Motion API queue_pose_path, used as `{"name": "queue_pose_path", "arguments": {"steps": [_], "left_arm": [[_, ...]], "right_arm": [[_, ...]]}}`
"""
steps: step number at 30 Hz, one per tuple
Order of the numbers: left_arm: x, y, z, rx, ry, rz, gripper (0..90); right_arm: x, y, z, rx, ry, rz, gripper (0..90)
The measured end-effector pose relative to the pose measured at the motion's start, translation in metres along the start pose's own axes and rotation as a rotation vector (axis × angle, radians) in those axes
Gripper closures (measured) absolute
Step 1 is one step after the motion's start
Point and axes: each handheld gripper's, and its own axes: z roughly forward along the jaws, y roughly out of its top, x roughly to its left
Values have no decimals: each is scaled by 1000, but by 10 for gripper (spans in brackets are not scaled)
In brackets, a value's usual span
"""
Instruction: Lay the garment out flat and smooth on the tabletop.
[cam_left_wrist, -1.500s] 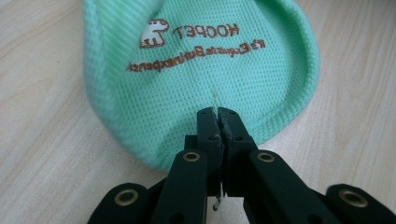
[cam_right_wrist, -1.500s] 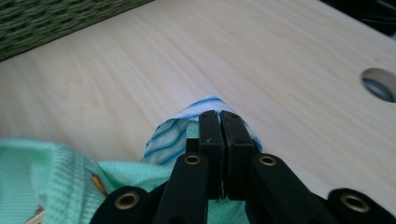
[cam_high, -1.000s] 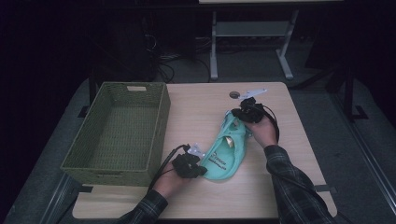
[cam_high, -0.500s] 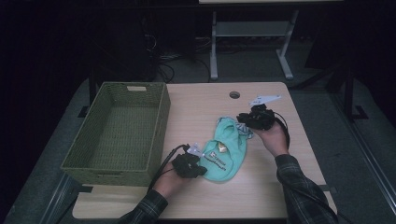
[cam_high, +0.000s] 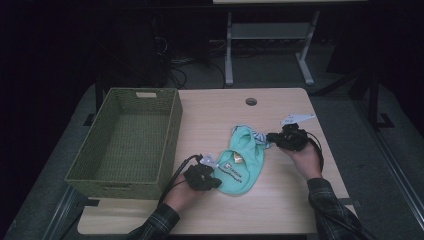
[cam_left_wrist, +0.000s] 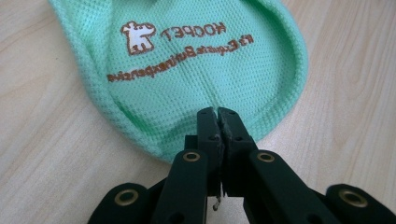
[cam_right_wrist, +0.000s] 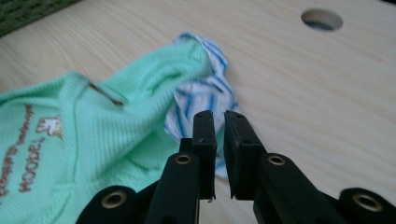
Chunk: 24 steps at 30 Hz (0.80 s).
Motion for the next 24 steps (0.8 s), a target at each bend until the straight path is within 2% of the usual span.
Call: {"name": "queue_pose_path", "arguments": {"steps": [5,8,11,16,18,22,23,24], "left_arm": [[0,0,1,-11,-7,-16,878],[0,0,1,-10,-5,-15,878],[0,0,1,-10,-5,-13,878],[0,0,0,-6,-6,-8,878],[0,0,0,-7,-7,-12,878],[1,0,0,-1,-7,-4,878],[1,0,0,3,-6,4,878],[0,0,0,1,-5,2,877]], "right_arm": [[-6,-15,5,22,4,35,823],[-5,-19,9,35,18,38,803],[-2,-20,15,43,19,37,773],[-4,-13,26,35,37,88,736],[-3,-11,33,60,37,90,714],[1,-12,45,88,38,81,752],[2,-13,47,99,34,75,780],[2,-15,49,86,29,58,816]]}}
